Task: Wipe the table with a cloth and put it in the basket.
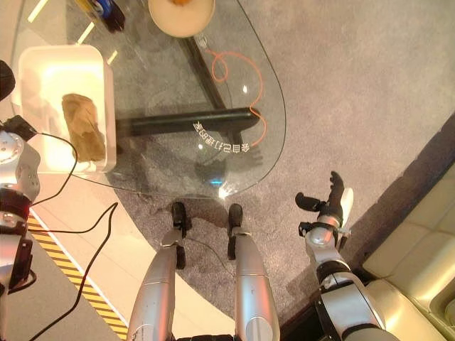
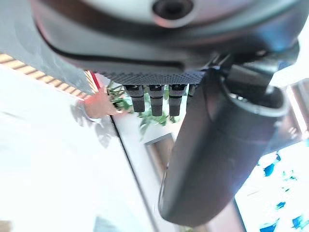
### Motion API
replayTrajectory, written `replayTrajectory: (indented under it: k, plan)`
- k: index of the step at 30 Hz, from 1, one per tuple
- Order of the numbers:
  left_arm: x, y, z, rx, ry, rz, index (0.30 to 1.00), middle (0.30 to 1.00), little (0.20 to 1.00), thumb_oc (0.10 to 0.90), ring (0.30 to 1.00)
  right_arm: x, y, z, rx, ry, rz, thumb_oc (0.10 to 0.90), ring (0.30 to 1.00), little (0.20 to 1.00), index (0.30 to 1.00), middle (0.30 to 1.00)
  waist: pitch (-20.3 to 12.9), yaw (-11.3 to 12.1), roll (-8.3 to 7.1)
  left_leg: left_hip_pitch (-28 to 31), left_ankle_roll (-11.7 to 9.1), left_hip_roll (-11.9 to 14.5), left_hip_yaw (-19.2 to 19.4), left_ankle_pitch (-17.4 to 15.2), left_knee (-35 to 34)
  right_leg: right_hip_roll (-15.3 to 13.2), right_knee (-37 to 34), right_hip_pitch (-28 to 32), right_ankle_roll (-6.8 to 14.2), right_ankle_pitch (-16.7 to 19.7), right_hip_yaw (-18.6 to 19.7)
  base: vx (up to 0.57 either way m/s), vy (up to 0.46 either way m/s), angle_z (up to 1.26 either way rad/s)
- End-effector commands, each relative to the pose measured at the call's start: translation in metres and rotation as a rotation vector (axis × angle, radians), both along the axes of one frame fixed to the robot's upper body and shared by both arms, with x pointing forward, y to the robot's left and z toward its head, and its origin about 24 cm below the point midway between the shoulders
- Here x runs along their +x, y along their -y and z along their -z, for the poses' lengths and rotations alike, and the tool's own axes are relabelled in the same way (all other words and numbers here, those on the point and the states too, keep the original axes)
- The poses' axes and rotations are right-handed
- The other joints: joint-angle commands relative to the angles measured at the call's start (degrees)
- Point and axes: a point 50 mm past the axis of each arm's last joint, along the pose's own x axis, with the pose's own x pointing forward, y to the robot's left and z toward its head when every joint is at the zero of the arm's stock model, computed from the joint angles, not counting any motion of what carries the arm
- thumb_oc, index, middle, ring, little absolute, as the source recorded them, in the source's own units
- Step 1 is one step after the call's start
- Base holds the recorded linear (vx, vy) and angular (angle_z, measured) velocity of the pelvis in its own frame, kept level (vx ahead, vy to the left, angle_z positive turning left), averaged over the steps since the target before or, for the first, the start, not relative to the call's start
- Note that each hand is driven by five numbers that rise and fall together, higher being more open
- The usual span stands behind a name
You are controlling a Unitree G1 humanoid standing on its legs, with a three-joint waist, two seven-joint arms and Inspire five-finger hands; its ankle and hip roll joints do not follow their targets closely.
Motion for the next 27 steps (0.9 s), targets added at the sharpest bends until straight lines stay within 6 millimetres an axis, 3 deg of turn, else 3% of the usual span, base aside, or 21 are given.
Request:
replayTrajectory:
  k: [1,5,7,8,9,12,13,15,19,20,27]
  plan:
    - [-0.032,-0.033,0.016,0.02,0.046,-0.019,0.9,0.9,0.9,0.8,0.9,-0.038,0.023,0.024,0.04,-0.071,0.088,0.8,0.9,0.9,0.9,0.9,-11.02,2.28,0.67,4.77,0.84,-4.5,0.93,-5.34,-1.15,-0.35,-8.79,7.03,2.61,1.12,-1.37,0.1,-0.014,-0.02]
    - [-0.052,-0.038,0.092,-0.115,-0.125,0.055,0.9,0.9,0.9,0.8,0.9,-0.069,0.026,0.051,0.08,-0.185,0.104,0.8,0.9,0.9,0.9,0.9,-15.67,3.39,0.56,10.99,1.22,-4.66,0.5,-4.92,-5.57,-1.12,-13.33,14.17,3.22,2.0,-2.02,0.1,-0.004,0.0]
    - [-0.067,-0.032,0.139,-0.174,-0.25,0.11,0.9,0.9,0.9,0.8,0.9,-0.086,0.024,0.064,0.087,-0.259,0.109,0.8,0.9,0.9,0.9,0.9,-18.19,3.85,0.23,14.66,1.35,-4.68,0.19,-4.86,-7.77,-1.26,-15.86,18.33,3.55,2.39,-2.43,0.13,-0.014,0.15]
    - [-0.069,-0.031,0.144,-0.181,-0.268,0.119,0.9,0.9,0.9,0.8,0.9,-0.088,0.024,0.066,0.091,-0.268,0.113,0.8,0.9,0.9,0.9,0.9,-18.45,3.89,0.2,15.2,1.39,-4.69,0.15,-4.84,-8.1,-1.27,-16.23,18.91,3.58,2.46,-2.5,0.1,-0.018,0.1]
    - [-0.076,-0.021,0.175,-0.224,-0.39,0.209,0.9,0.9,0.9,0.8,0.9,-0.099,0.02,0.075,0.11,-0.317,0.114,0.8,0.9,0.9,0.9,0.9,-19.67,4.09,-0.08,16.71,1.45,-4.64,-0.04,-4.89,-8.86,-1.32,-17.28,20.71,3.79,2.7,-2.77,0.12,-0.015,0.1]
    - [-0.113,-0.007,0.242,-0.355,-0.626,0.305,0.9,0.9,0.9,0.8,0.9,-0.122,0.02,0.092,0.095,-0.471,0.08,0.8,0.9,0.9,0.9,0.9,-23.01,4.28,-0.27,20.82,1.59,-4.19,0.41,-4.96,-10.47,-1.46,-19.97,25.02,4.18,3.86,-3.48,0.17,0.017,0.16]
    - [-0.124,-0.005,0.255,-0.392,-0.669,0.307,0.9,0.9,0.9,0.8,0.9,-0.127,0.02,0.095,0.105,-0.502,0.081,0.8,0.9,0.9,0.9,0.9,-23.78,4.29,-0.23,21.88,1.57,-4.1,0.45,-5.03,-10.96,-1.41,-20.61,26.1,4.22,3.98,-3.53,0.22,0.051,0.11]
    - [-0.156,0.013,0.298,-0.503,-0.851,0.339,0.9,0.9,0.9,0.8,0.9,-0.143,0.016,0.107,0.136,-0.604,0.064,0.8,0.9,0.9,0.9,0.9,-26.24,4.39,-0.15,24.48,1.47,-3.87,0.57,-5.12,-12.51,-1.19,-22.24,28.79,4.3,4.16,-3.56,0.21,0.034,0.05]
    - [-0.19,0.04,0.335,-0.538,-1.088,0.398,0.9,0.9,0.9,0.8,0.9,-0.163,0.008,0.121,0.195,-0.717,0.039,0.8,0.9,0.9,0.9,0.9,-27.89,4.41,-0.43,26.86,1.41,-3.4,0.83,-5.59,-13.29,-1.16,-23.34,31.22,4.35,4.1,-3.81,0.11,0.007,0.01]
    - [-0.207,0.053,0.35,-0.556,-1.211,0.44,0.9,0.9,0.9,0.8,0.9,-0.173,0.003,0.127,0.219,-0.776,0.016,0.8,0.9,0.9,0.9,0.9,-28.36,4.35,-0.66,27.59,1.44,-3.21,1.23,-5.95,-13.06,-1.23,-23.31,31.9,4.42,3.93,-3.87,0.07,-0.001,0.0]
    - [-0.248,0.078,0.375,-0.585,-1.563,0.562,0.9,0.9,0.9,0.8,0.9,-0.198,-0.013,0.142,0.292,-0.934,-0.015,0.8,0.9,0.9,0.9,0.9,-28.89,4.02,-0.85,29.42,1.89,-2.72,2.21,-7.1,-12.55,-1.22,-22.57,33.5,4.19,2.91,-4.32,0.06,0.009,-0.04]
